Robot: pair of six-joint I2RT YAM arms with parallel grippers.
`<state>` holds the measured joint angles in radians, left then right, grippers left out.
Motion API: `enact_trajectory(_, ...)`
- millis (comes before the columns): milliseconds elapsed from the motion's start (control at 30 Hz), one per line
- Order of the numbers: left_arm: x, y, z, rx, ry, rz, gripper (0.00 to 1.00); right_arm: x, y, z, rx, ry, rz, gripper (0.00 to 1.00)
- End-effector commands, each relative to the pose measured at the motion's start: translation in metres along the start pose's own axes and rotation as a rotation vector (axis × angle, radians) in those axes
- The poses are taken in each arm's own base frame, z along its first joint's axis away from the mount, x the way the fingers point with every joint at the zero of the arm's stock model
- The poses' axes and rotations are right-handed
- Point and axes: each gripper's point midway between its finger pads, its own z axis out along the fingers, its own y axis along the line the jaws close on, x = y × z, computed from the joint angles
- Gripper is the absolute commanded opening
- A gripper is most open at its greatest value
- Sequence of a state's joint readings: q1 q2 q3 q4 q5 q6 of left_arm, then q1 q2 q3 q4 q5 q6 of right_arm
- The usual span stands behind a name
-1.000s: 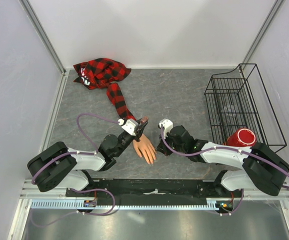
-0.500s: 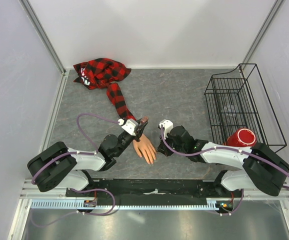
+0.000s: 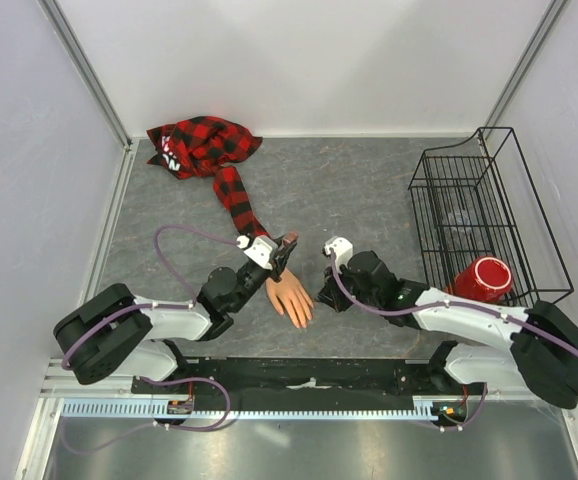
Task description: Paint the nails
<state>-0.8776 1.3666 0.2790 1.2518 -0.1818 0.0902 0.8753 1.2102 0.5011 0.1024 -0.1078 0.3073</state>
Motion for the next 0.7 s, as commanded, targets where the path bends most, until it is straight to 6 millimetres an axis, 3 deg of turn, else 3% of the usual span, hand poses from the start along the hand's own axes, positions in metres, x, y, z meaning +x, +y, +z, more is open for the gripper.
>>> enact_trajectory(0,-0.055,-0.004,0.014,0.010,-0.115,-0.069,0.02,-0.039,0.013,-0.021,-0.011,-0.079,-0.020,0.00)
enact_trajectory(33,-0.050,-0.005,0.014,0.016,-0.071,-0.071,0.02,-0.048,0.013,-0.027,0.000,-0.093,-0.020,0.00)
enact_trajectory(100,-0.064,-0.012,0.022,0.046,-0.043,-0.089,0.02,-0.055,0.014,-0.043,0.018,-0.102,-0.021,0.00)
enact_trajectory(133,-0.051,-0.015,0.019,0.066,0.057,-0.073,0.02,-0.065,0.016,-0.050,0.024,-0.125,-0.023,0.00)
enact_trajectory(200,-0.071,-0.030,0.022,0.141,0.067,-0.147,0.02,-0.070,0.014,-0.067,0.049,-0.132,-0.020,0.00)
enact_trajectory(300,-0.085,-0.049,0.007,0.249,0.100,-0.208,0.02,-0.083,0.018,-0.091,0.054,-0.162,-0.019,0.00)
enact_trajectory(367,-0.096,-0.052,-0.007,0.283,0.116,-0.239,0.02,-0.102,0.021,-0.112,0.072,-0.215,-0.028,0.00)
enact_trajectory(400,-0.099,-0.053,-0.011,0.291,0.123,-0.244,0.02,-0.099,0.015,-0.119,0.107,-0.194,-0.028,0.00)
enact_trajectory(433,-0.105,-0.054,-0.016,0.299,0.124,-0.252,0.02,-0.113,0.018,-0.132,0.115,-0.226,-0.031,0.00)
enact_trajectory(500,-0.116,-0.056,-0.030,0.330,0.133,-0.259,0.02,-0.118,0.013,-0.150,0.158,-0.232,-0.040,0.00)
enact_trajectory(533,-0.120,-0.057,-0.035,0.342,0.136,-0.264,0.02,-0.134,0.018,-0.166,0.156,-0.271,-0.040,0.00)
enact_trajectory(567,-0.136,-0.060,-0.042,0.376,0.107,-0.267,0.02,-0.134,0.018,-0.175,0.165,-0.263,-0.041,0.00)
enact_trajectory(667,-0.147,-0.069,-0.057,0.452,0.115,-0.282,0.02,-0.160,0.027,-0.209,0.158,-0.329,-0.043,0.00)
